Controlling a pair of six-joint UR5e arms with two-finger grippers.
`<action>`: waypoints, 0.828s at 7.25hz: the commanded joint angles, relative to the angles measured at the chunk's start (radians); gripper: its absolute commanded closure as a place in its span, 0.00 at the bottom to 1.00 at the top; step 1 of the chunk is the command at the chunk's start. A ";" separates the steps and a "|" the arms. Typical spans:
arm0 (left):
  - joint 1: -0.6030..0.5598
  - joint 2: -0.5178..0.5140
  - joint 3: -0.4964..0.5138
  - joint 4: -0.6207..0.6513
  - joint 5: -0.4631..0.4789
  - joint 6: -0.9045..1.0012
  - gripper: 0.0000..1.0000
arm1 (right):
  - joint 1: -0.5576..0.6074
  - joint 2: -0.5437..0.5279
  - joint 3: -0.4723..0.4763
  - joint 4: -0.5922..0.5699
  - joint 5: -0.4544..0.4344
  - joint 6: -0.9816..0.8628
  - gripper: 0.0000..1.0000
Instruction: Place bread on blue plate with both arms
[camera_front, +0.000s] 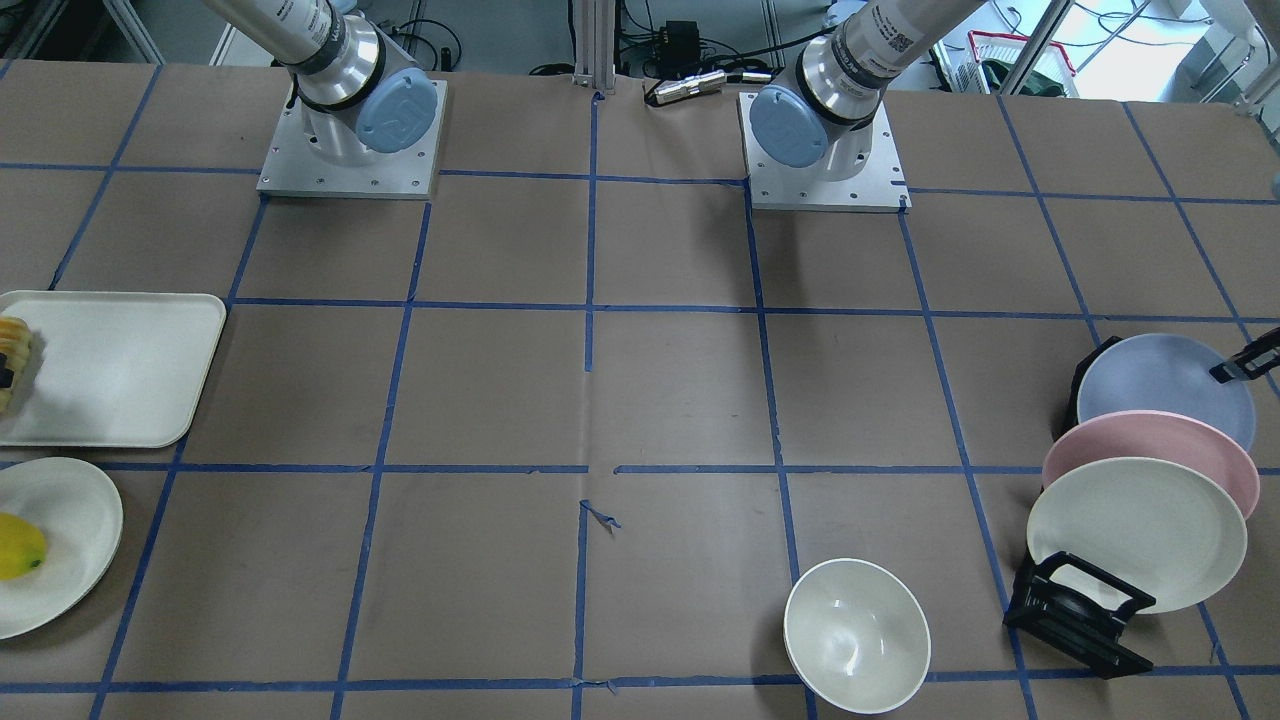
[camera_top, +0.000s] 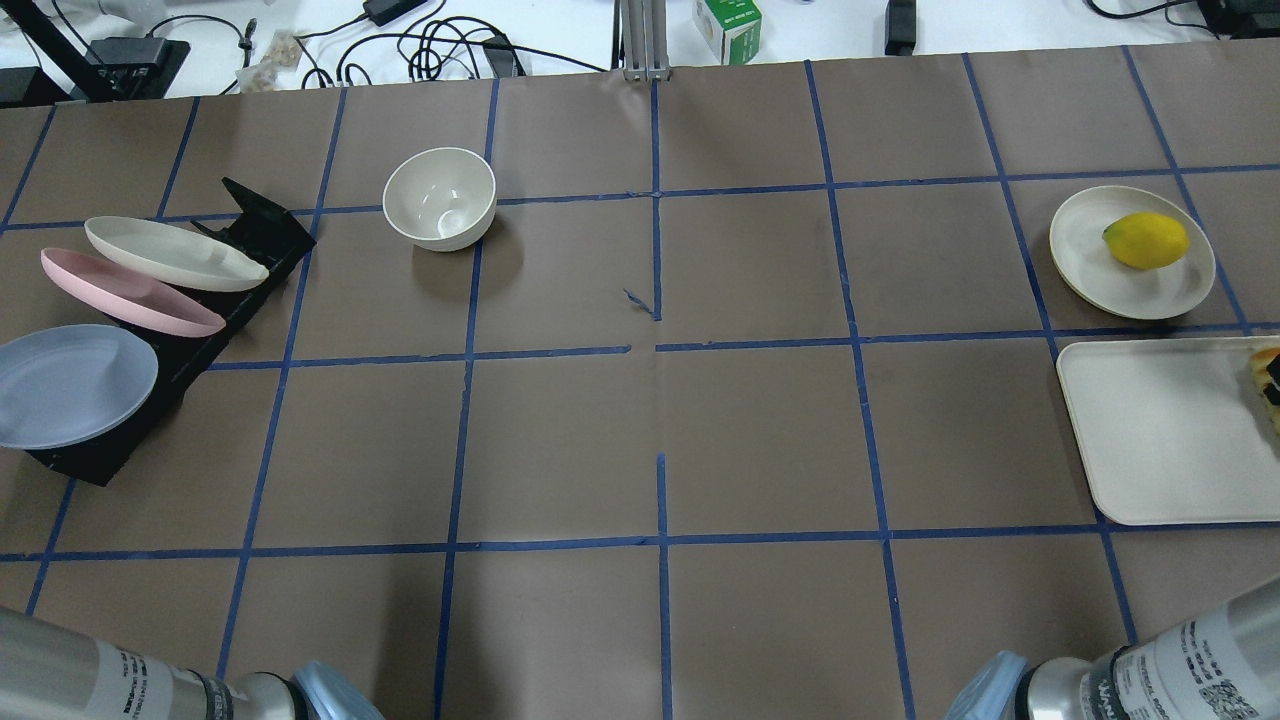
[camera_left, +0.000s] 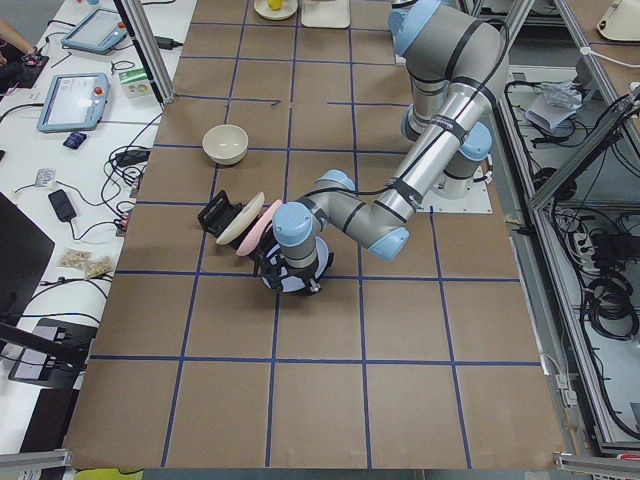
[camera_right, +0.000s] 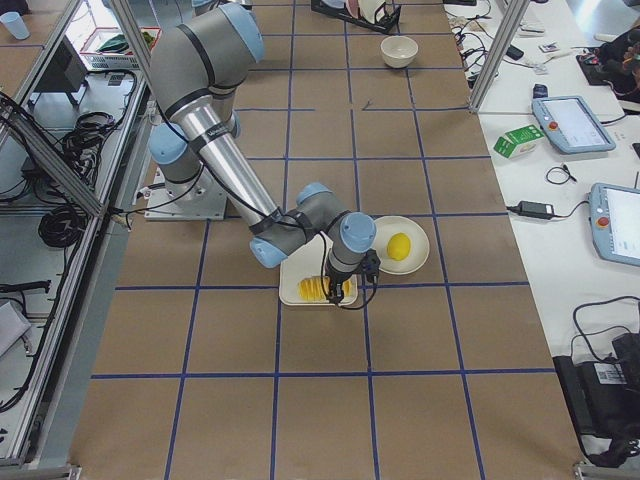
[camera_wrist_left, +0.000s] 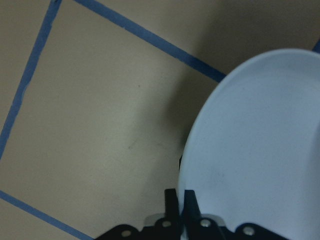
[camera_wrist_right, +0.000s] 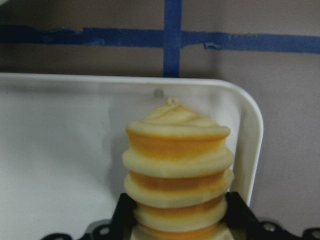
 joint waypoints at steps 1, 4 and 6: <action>0.002 0.027 0.005 -0.009 0.000 0.001 1.00 | -0.001 -0.012 -0.008 0.032 -0.014 0.000 1.00; -0.006 0.110 0.095 -0.209 0.031 0.013 1.00 | 0.040 -0.133 -0.029 0.185 0.036 0.023 1.00; -0.009 0.197 0.104 -0.358 0.047 0.015 1.00 | 0.122 -0.210 -0.052 0.309 0.064 0.109 1.00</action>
